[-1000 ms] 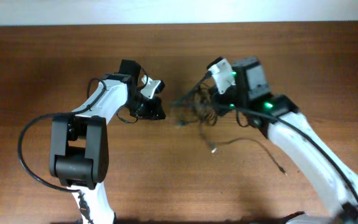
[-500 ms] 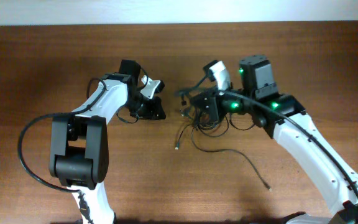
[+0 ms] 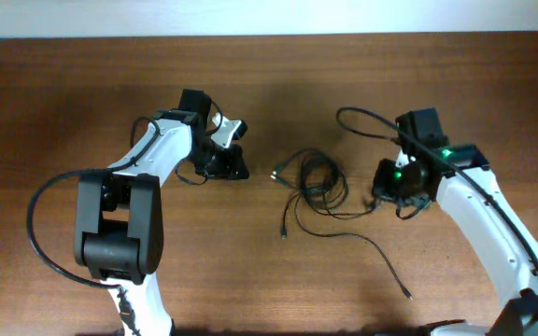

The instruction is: Untangle cables

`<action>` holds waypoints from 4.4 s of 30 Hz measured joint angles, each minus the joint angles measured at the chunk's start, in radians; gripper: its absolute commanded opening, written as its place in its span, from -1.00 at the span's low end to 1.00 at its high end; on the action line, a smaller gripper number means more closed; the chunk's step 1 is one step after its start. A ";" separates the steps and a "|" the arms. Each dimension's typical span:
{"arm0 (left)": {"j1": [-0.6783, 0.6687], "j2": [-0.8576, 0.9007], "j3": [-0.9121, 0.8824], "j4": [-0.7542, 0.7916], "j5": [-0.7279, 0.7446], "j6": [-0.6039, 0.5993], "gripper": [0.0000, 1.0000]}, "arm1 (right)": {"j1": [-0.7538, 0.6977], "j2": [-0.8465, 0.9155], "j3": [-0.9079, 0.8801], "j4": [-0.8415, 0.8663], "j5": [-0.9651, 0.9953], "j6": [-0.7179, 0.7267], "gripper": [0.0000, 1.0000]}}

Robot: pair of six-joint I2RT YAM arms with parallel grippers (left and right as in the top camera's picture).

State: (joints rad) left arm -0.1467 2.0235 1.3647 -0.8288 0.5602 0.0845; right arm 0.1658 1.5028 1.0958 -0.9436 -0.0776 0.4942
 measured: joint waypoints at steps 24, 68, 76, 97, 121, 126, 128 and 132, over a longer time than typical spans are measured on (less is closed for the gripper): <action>0.000 0.000 0.000 0.006 0.000 0.000 -0.69 | 0.013 0.223 -0.045 0.364 -0.092 -0.203 -0.14; 0.129 0.000 -0.027 0.003 0.232 0.008 -0.19 | 0.170 0.200 0.574 -0.105 -0.955 -0.424 -0.92; 0.129 0.000 -0.029 -0.068 0.571 0.276 0.30 | 0.169 0.200 0.574 -0.134 -0.864 -0.446 -0.92; 0.081 0.000 -0.032 -0.325 0.599 -0.055 0.72 | 0.135 0.200 0.574 -0.133 -0.732 -0.446 -0.92; -0.080 0.000 -0.039 -0.179 0.437 -0.578 1.00 | 0.085 0.202 0.574 -0.142 -0.724 -0.447 -0.92; -0.080 0.000 -0.039 -0.309 0.411 -0.583 0.98 | 0.085 0.202 0.574 -0.146 -0.724 -0.446 -0.92; -0.080 0.000 -0.039 -0.282 0.394 -0.613 0.98 | 0.085 0.202 0.574 -0.145 -0.724 -0.447 -0.92; -0.105 0.000 -0.039 -0.172 0.380 -0.763 0.86 | 0.085 0.202 0.574 -0.145 -0.724 -0.446 -0.92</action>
State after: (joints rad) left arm -0.2520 2.0239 1.3254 -1.0012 0.9398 -0.6781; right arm 0.2508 1.7046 1.6699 -1.0889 -0.8013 0.0483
